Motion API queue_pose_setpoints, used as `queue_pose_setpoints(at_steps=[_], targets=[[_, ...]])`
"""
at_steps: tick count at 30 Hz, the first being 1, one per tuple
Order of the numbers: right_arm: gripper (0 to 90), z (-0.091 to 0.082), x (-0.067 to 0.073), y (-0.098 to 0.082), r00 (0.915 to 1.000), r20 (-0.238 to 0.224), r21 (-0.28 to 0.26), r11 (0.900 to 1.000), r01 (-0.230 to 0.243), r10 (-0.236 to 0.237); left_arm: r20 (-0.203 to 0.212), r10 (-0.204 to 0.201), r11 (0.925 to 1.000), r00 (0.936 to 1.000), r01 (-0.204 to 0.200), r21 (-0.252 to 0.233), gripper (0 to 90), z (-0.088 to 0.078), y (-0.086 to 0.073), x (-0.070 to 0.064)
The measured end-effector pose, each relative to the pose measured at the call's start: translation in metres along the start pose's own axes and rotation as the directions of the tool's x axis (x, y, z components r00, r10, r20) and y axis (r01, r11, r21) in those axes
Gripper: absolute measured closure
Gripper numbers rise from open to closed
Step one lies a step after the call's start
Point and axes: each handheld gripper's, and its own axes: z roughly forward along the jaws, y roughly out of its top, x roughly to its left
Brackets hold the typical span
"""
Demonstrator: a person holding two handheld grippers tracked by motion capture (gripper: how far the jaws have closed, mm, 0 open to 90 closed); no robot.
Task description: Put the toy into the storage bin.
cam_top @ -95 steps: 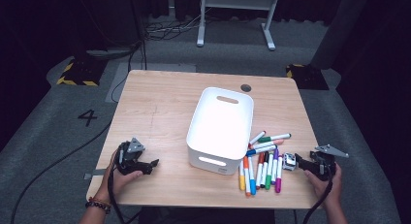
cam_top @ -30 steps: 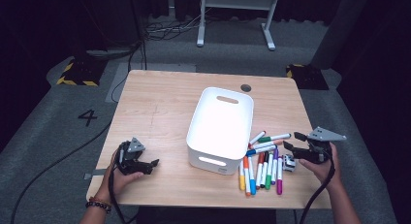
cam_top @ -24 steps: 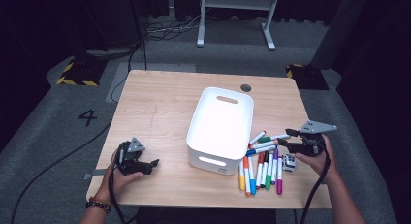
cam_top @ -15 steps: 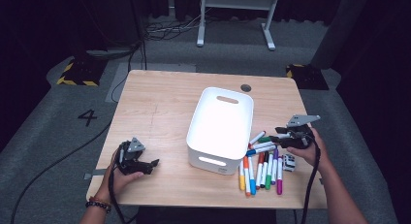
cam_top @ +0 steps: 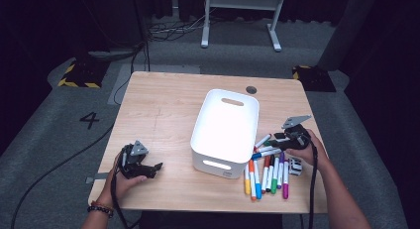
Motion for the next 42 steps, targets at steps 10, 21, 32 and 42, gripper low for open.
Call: queue_pose_setpoints(at_steps=[10,21,32,42], targets=[[55.2,0.007,-0.012,-0.004,0.9980,-0.032,0.006,0.999,-0.054,0.054,-0.001,0.001,1.0000,1.0000,-0.001,0.002,14.0,0.000,0.000,0.000],[59.0,0.009,-0.016,-0.003,0.9975,-0.025,0.009,0.998,-0.066,0.066,0.000,0.000,1.0000,1.0000,0.000,0.000,14.0,0.000,0.000,0.000],[63.5,0.013,-0.022,-0.007,0.9990,-0.022,0.056,0.998,-0.038,0.039,-0.004,0.000,1.0000,1.0000,0.000,0.000,14.0,0.000,0.000,0.000],[67.4,0.014,-0.028,-0.013,0.9994,-0.003,0.068,0.997,-0.035,0.035,-0.003,0.000,1.0000,1.0000,0.000,0.000,14.0,0.000,0.000,0.000]])
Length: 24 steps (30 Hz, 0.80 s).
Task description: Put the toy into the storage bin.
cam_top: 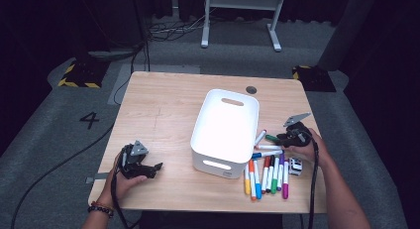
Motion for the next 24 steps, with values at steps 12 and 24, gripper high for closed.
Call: queue_pose_setpoints(at_steps=[12,24], targets=[[71.3,0.0014,-0.0019,-0.0006,0.9996,-0.026,-0.018,1.000,-0.009,0.009,0.004,-0.004,1.0000,1.0000,0.004,0.001,14.0,0.0005,0.0004,-0.0005],[73.7,0.0024,0.0039,0.0030,0.9982,0.060,-0.012,1.000,-0.006,0.006,0.004,-0.004,1.0000,1.0000,0.004,0.001,14.0,0.0005,0.0004,-0.0004]])
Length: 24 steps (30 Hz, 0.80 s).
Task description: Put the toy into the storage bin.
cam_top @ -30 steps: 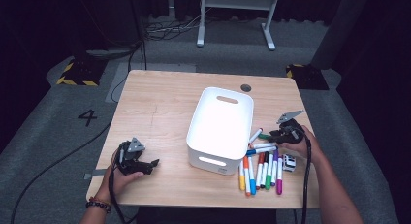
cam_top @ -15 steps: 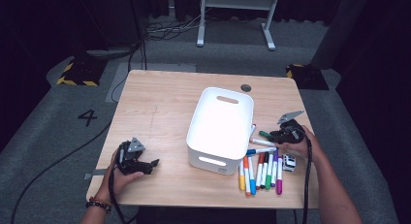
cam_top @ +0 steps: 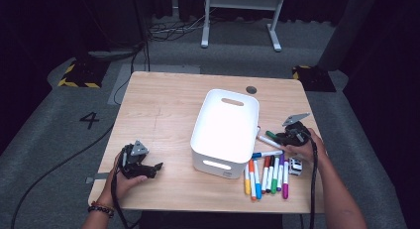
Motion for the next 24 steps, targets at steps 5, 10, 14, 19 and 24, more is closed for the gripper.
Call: queue_pose_setpoints(at_steps=[5,10,14,19,24], targets=[[74.1,0.000,-0.001,-0.003,0.9999,0.015,-0.016,1.000,0.001,-0.001,0.000,0.000,1.0000,1.0000,0.000,0.000,14.0,0.000,0.000,0.000],[74.3,-0.005,-0.002,-0.004,0.9998,0.003,-0.069,0.997,-0.021,0.021,0.000,0.000,1.0000,1.0000,0.000,0.000,14.0,0.000,0.000,0.000],[74.3,-0.013,-0.003,-0.003,0.9996,0.003,-0.108,0.994,-0.029,0.029,0.000,0.000,1.0000,1.0000,0.000,0.000,14.0,0.000,0.000,0.000],[74.3,-0.027,-0.003,-0.001,0.9994,0.003,-0.165,0.986,-0.033,0.034,0.000,0.000,1.0000,1.0000,0.000,0.000,14.1,0.000,0.000,0.000],[74.3,-0.041,-0.002,0.000,0.9993,0.023,-0.218,0.976,-0.023,0.028,0.000,0.000,1.0000,1.0000,0.000,0.000,14.0,0.000,0.000,0.000]])
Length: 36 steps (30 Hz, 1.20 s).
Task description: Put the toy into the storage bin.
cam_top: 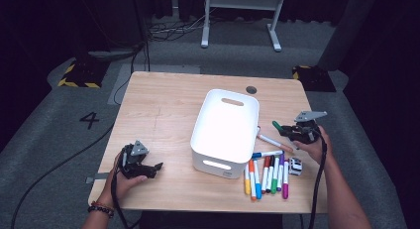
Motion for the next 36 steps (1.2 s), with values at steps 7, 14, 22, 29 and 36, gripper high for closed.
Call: queue_pose_setpoints(at_steps=[7,14,22,29,36], targets=[[74.3,-0.024,0.007,0.013,0.9998,-0.009,-0.096,0.995,0.015,-0.016,0.000,0.000,1.0000,1.0000,0.000,0.000,14.0,0.000,0.000,0.000],[74.3,-0.038,0.017,0.026,0.9980,-0.040,-0.135,0.990,0.042,-0.048,0.003,-0.003,1.0000,1.0000,0.003,0.001,14.1,0.000,0.000,0.000],[74.3,-0.038,0.021,0.035,0.9963,-0.057,-0.163,0.985,0.054,-0.064,0.002,-0.003,1.0000,1.0000,0.003,-0.001,14.1,0.000,0.000,0.000],[74.3,-0.063,0.037,0.055,0.9910,-0.081,-0.258,0.963,0.083,-0.107,-0.006,0.002,1.0000,1.0000,-0.002,-0.002,14.1,0.000,0.000,0.000],[74.3,-0.089,0.063,0.084,0.9795,-0.093,-0.294,0.945,0.145,-0.179,-0.006,0.002,1.0000,1.0000,-0.002,-0.002,14.2,0.000,0.000,0.000]])
